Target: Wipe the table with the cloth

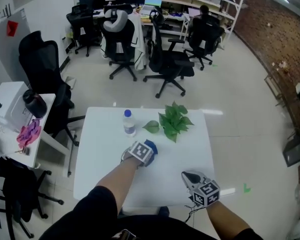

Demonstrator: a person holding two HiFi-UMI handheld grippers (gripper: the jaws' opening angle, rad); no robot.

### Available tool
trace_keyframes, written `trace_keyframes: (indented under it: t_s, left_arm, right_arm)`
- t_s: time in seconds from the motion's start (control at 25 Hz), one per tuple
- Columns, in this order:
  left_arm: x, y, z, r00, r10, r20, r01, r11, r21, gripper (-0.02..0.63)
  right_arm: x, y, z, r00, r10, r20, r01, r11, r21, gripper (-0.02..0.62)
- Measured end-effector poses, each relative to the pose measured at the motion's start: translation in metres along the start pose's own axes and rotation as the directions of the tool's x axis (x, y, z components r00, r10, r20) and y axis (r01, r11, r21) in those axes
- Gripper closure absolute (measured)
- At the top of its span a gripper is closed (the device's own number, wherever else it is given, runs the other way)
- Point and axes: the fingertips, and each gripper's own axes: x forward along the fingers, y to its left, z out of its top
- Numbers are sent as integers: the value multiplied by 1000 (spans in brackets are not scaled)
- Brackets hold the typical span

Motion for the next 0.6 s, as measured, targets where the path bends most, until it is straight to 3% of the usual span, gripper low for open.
trace_keyframes:
  t_s: [0.12,0.4,0.6]
  left_arm:
    - [6,12,-7,998,60,2,-60,997,-42,526]
    - [12,-1,-9,999,-37,-8,35,987,-154,526]
    - [15,0,-10,997,-58,-57,47,982,-186,526]
  right_arm:
    - [-6,-3,-7,1000,-7,-3,7,1000,13,578]
    - [-4,6,-18,1000,7,-16,-7,1000,24,578]
    - [-3,14,-17,1000,11,-18,-11,1000,12,578]
